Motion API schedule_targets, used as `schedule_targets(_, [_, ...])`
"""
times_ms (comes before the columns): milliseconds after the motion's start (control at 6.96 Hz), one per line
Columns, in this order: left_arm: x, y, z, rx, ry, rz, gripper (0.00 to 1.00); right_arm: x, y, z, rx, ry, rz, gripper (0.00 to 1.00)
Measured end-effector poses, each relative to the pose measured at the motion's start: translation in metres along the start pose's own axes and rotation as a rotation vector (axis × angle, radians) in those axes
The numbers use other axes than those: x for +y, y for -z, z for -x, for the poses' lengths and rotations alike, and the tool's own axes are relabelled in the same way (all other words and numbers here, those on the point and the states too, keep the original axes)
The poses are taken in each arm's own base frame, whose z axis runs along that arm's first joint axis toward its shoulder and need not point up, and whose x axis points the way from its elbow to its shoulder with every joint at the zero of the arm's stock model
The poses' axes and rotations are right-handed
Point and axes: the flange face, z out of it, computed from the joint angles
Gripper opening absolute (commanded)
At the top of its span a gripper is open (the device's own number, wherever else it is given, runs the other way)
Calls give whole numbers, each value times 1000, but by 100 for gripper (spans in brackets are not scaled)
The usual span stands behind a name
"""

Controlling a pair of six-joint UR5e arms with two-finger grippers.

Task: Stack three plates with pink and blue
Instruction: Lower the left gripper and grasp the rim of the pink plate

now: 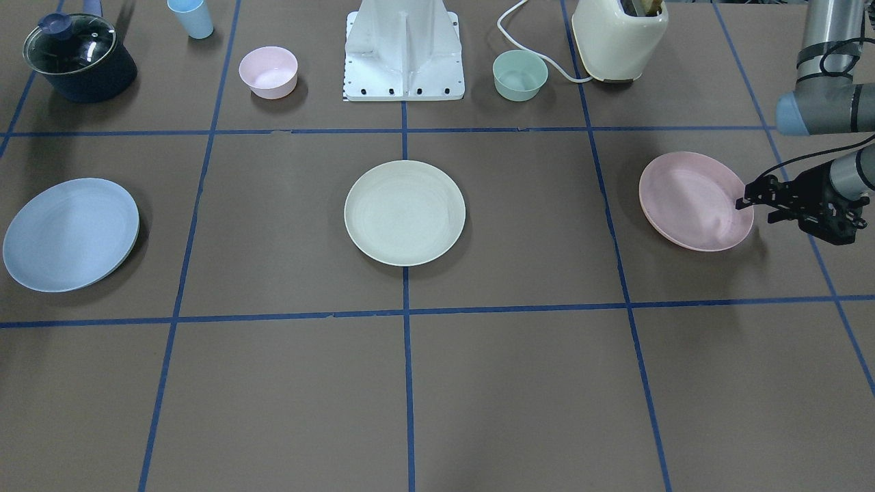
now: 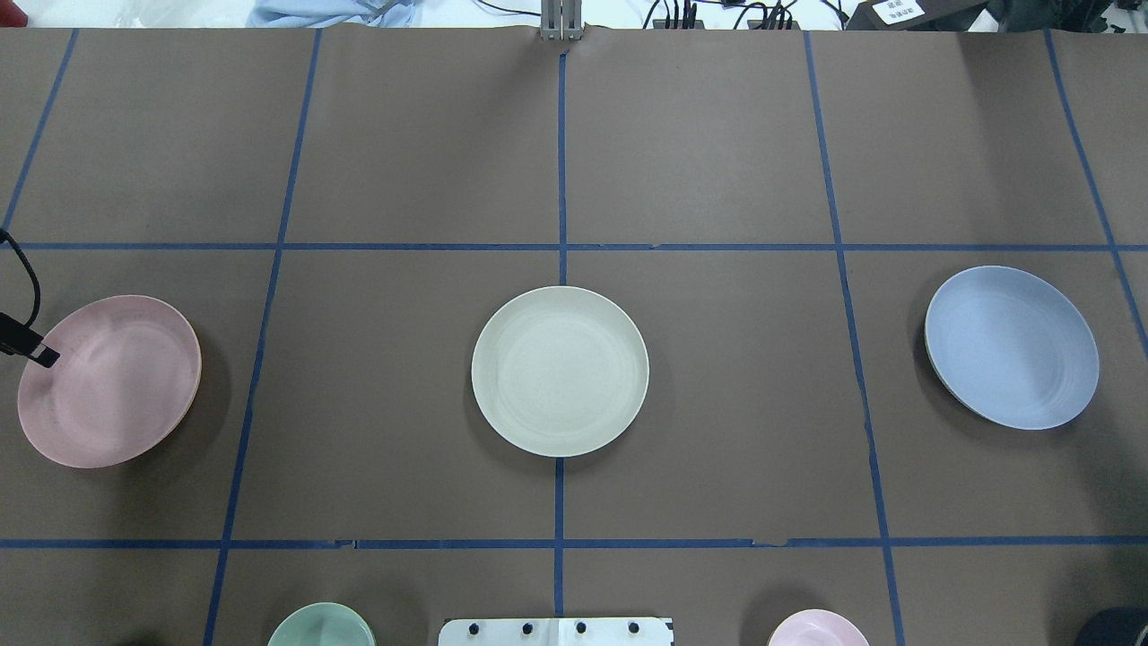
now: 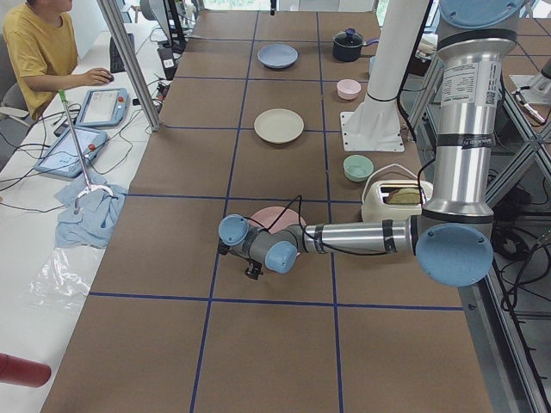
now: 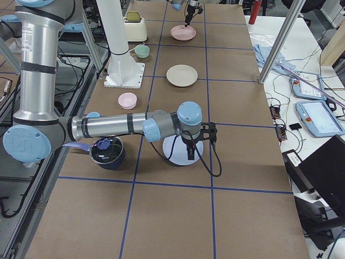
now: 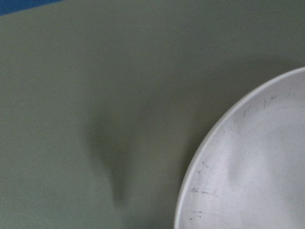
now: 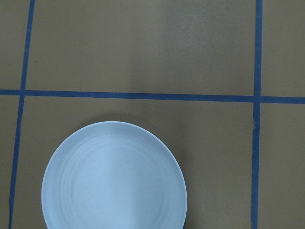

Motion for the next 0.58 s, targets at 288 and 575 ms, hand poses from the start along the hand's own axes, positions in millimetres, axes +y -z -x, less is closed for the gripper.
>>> schedule_targets(288, [0,-5,-4,2,-13,5,41,0,-1,0,-1,0,2,100])
schedule_targets(575, [0,-7,-7,4,-20,9,0,0,-1,1,-4,0,3,100])
